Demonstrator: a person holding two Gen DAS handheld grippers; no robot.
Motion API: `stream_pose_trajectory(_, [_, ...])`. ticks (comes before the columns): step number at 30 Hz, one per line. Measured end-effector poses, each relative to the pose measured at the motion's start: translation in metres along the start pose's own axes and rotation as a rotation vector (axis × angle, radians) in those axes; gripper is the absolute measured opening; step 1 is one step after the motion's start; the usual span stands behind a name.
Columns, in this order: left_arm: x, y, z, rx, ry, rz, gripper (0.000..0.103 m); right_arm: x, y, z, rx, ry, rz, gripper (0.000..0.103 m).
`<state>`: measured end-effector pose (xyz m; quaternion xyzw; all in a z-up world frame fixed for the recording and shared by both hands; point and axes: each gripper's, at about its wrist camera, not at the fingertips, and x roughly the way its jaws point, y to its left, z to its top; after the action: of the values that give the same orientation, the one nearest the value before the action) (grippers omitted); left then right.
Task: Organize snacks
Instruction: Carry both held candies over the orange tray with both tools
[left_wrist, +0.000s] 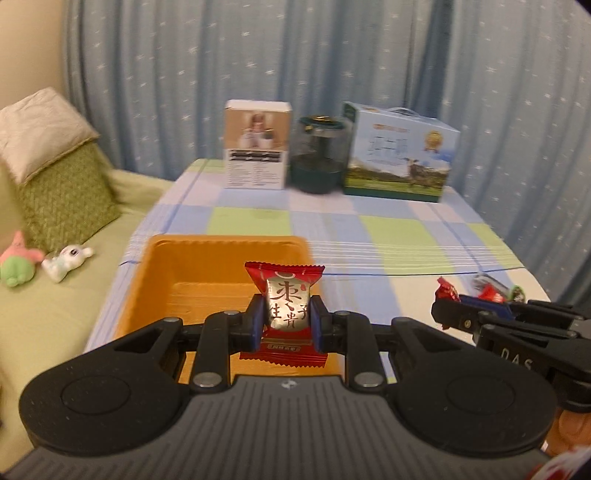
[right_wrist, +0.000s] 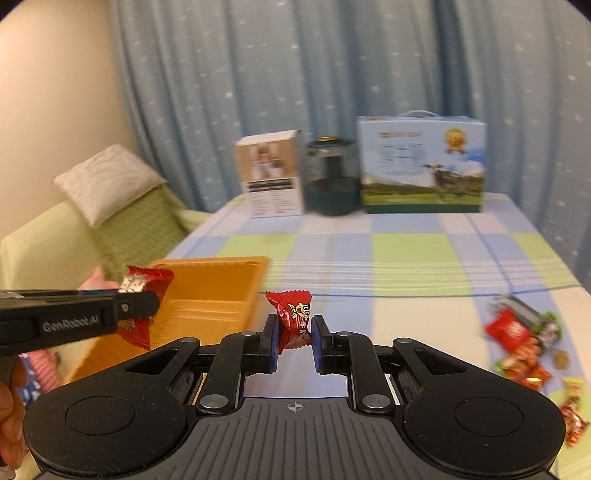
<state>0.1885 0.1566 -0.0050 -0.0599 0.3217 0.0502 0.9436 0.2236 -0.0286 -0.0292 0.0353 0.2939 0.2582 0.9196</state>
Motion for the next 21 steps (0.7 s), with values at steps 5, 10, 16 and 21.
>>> stream_pose_trajectory(5, [0.000, 0.023, -0.003, -0.010, 0.032, 0.035, 0.023, 0.020, 0.023, 0.008, -0.048, 0.018, 0.050, 0.018])
stream_pose_trajectory(10, [0.002, 0.039, -0.007, -0.027, 0.050, 0.021, 0.023, 0.042, 0.033, 0.010, -0.068, 0.065, 0.099, 0.018])
stream_pose_trajectory(16, [0.007, 0.051, -0.009, -0.066, 0.066, 0.034, 0.023, 0.061, 0.043, 0.009, -0.073, 0.105, 0.147, 0.018])
stream_pose_trajectory(21, [0.010, 0.060, -0.011, -0.088, 0.085, 0.055, 0.023, 0.072, 0.051, 0.007, -0.087, 0.130, 0.165, 0.018])
